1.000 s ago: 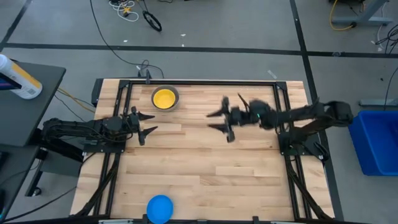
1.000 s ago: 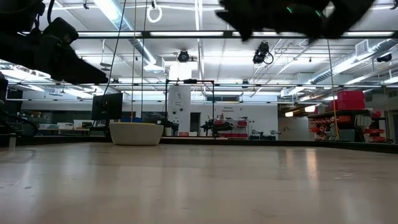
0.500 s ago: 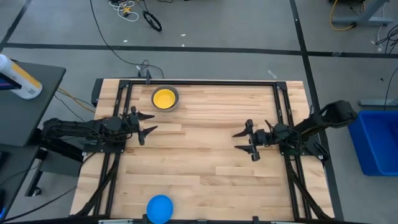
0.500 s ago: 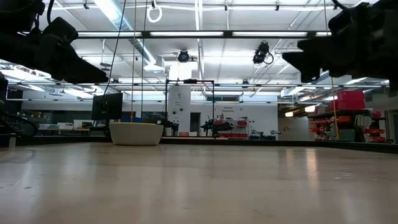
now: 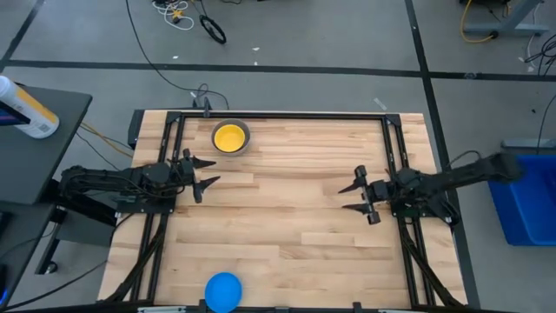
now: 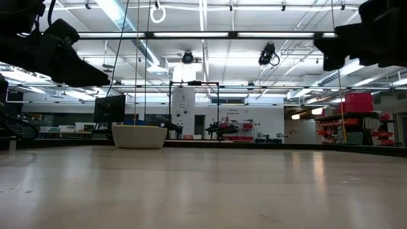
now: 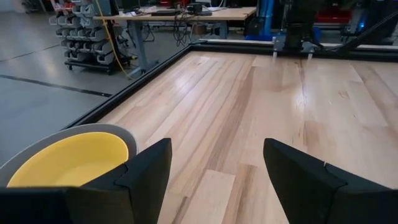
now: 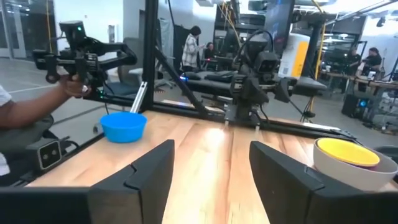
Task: Nest bowls inside each other
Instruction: Stack the light blue bowl in the yellow bowl
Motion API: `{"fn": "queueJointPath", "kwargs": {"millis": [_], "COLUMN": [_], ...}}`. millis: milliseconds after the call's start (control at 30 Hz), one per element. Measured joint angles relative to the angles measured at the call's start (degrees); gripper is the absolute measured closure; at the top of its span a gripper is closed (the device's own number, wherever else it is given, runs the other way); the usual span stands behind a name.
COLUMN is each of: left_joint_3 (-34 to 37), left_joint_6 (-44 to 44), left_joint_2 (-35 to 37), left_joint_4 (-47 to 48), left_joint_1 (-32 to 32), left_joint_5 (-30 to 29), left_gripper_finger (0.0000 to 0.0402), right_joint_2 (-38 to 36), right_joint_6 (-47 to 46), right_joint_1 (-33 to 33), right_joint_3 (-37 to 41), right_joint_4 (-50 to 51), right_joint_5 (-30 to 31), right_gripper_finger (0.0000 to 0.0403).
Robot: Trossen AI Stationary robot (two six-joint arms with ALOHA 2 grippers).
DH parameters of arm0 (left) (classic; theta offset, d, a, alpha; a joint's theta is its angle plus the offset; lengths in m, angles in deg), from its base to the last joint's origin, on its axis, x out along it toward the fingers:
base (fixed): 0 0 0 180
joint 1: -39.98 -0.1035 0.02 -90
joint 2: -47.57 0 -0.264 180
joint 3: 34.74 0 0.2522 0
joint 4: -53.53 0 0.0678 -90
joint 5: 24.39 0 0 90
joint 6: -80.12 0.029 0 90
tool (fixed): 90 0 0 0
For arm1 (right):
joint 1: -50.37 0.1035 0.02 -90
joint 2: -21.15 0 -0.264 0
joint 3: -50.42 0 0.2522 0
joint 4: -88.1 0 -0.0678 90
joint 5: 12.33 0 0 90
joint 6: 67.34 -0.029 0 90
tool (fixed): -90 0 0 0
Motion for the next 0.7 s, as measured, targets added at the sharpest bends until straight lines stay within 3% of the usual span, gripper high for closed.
{"fn": "queueJointPath", "kwargs": {"millis": [300,400,600,700], "left_joint_3": [0.07,0.09,0.13,0.13], "left_joint_6": [-0.01,-0.21,-0.64,-0.69], "left_joint_2": [-0.02,0.08,0.2,0.21], "left_joint_4": [-0.15,-0.3,-0.36,-0.39], "left_joint_1": [0.0,0.0,0.0,0.0], "left_joint_5": [0.03,0.04,0.03,0.0], "left_gripper_finger": [0.0141,0.0141,0.0141,0.0141], "right_joint_2": [-34.04,-33.91,-34.07,-34.04], "right_joint_6": [1.47,3.71,10.17,7.92], "right_joint_1": [0.27,0.25,0.02,-0.88], "right_joint_3": [-0.01,-0.07,-0.07,-0.07], "right_joint_4": [33.45,33.95,25.8,30.19], "right_joint_5": [2.54,4.65,5.05,8.21], "right_gripper_finger": [0.0206,0.0211,0.0215,0.0212]}}
